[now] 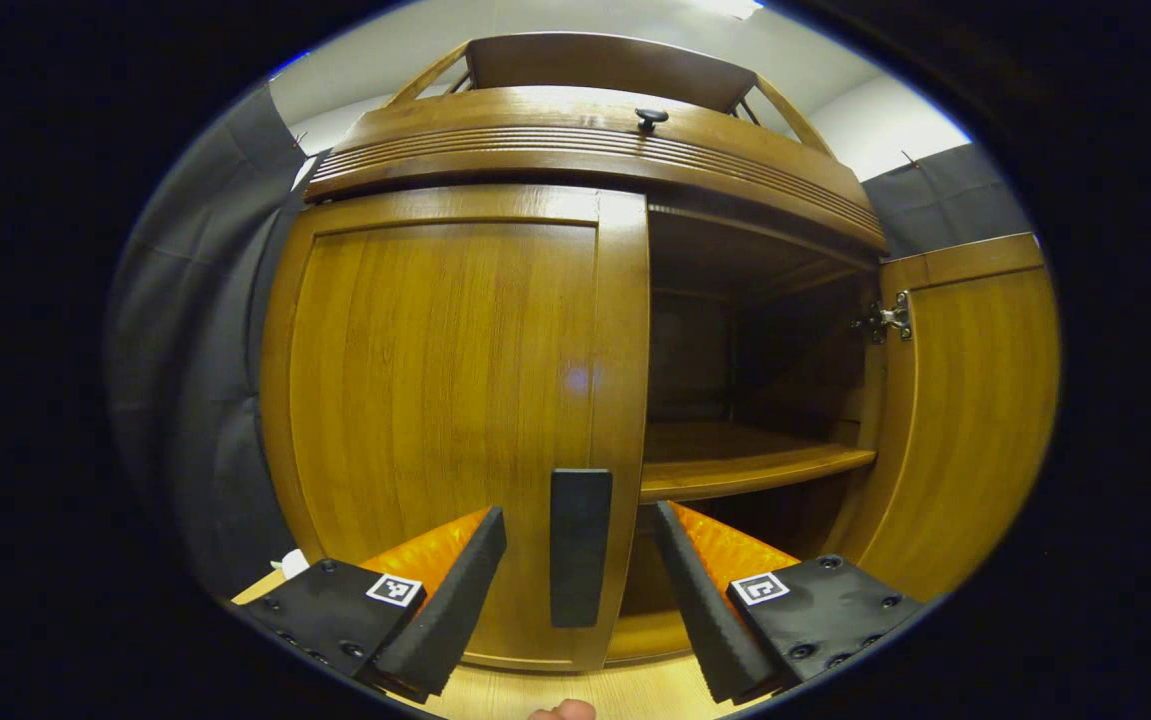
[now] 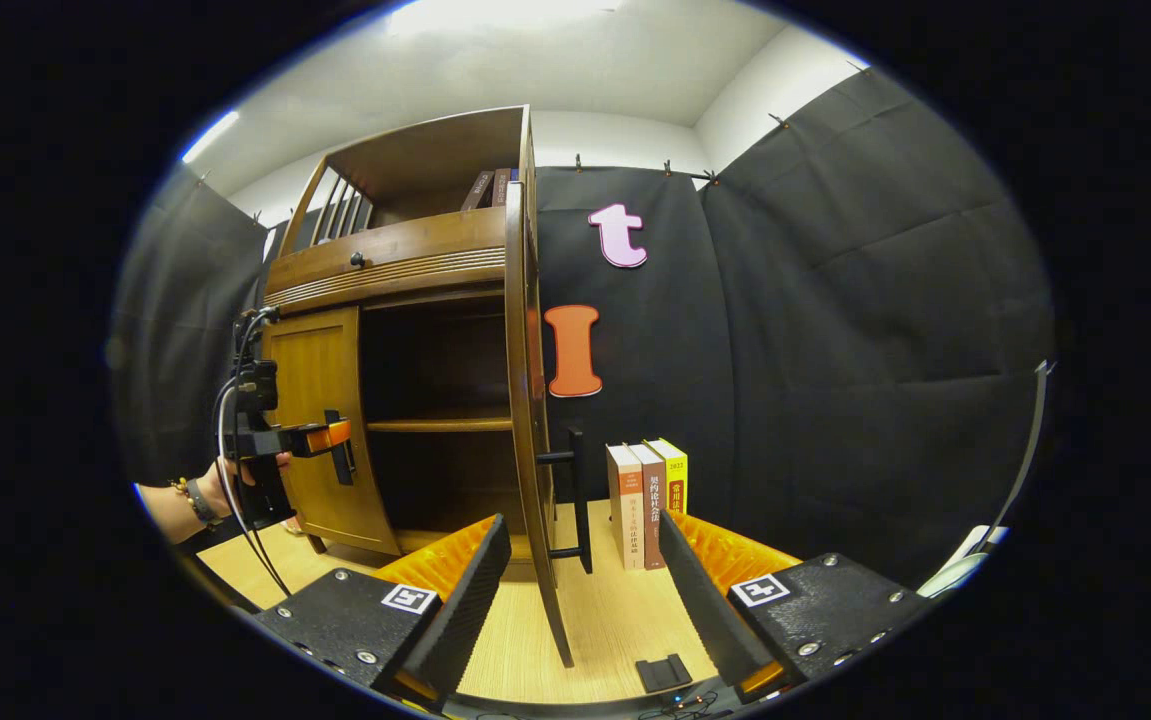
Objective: Open the right door of the double-door shoe cabinet with the right hand, and open the left door with the left hand.
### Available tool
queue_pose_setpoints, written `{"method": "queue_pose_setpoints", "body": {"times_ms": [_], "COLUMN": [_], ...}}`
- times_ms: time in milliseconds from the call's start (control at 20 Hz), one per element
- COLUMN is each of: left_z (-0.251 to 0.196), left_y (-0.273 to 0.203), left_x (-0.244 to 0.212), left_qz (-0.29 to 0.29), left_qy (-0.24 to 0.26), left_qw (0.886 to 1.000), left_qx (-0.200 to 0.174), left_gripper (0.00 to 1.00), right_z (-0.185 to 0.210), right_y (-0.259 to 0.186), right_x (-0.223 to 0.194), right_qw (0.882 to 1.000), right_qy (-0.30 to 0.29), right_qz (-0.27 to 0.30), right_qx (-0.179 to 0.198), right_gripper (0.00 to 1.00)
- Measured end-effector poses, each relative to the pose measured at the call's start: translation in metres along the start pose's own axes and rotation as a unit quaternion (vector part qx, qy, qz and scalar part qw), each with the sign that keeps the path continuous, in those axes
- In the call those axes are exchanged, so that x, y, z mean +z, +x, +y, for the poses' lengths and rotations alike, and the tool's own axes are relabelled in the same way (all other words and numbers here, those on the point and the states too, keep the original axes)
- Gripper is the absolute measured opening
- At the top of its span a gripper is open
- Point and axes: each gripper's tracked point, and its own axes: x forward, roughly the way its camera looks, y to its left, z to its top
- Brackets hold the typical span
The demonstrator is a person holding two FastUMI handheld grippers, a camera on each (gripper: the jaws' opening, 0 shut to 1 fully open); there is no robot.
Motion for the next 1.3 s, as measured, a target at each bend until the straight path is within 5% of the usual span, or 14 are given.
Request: {"method": "queue_pose_setpoints", "body": {"times_ms": [500,750,900,1300], "left_z": [0.015,0.012,0.003,0.004], "left_y": [0.026,0.029,0.030,0.026], "left_x": [-0.017,-0.020,-0.020,-0.021], "left_qz": [0.005,0.009,0.004,0.001], "left_qy": [-0.002,-0.009,0.009,0.040], "left_qw": [1.000,1.000,1.000,0.999], "left_qx": [0.005,-0.006,-0.003,0.013], "left_gripper": [0.96,0.73,0.40,0.34], "right_z": [-0.006,-0.004,-0.002,0.003], "right_y": [0.007,0.010,0.009,0.002], "right_x": [0.003,0.003,0.001,-0.009], "right_qw": [1.000,1.000,1.000,0.999], "right_qy": [0.003,0.008,0.018,0.047], "right_qz": [-0.005,-0.007,-0.005,0.004], "right_qx": [-0.013,-0.012,-0.011,-0.010], "right_gripper": [0.92,0.92,0.92,0.92]}}
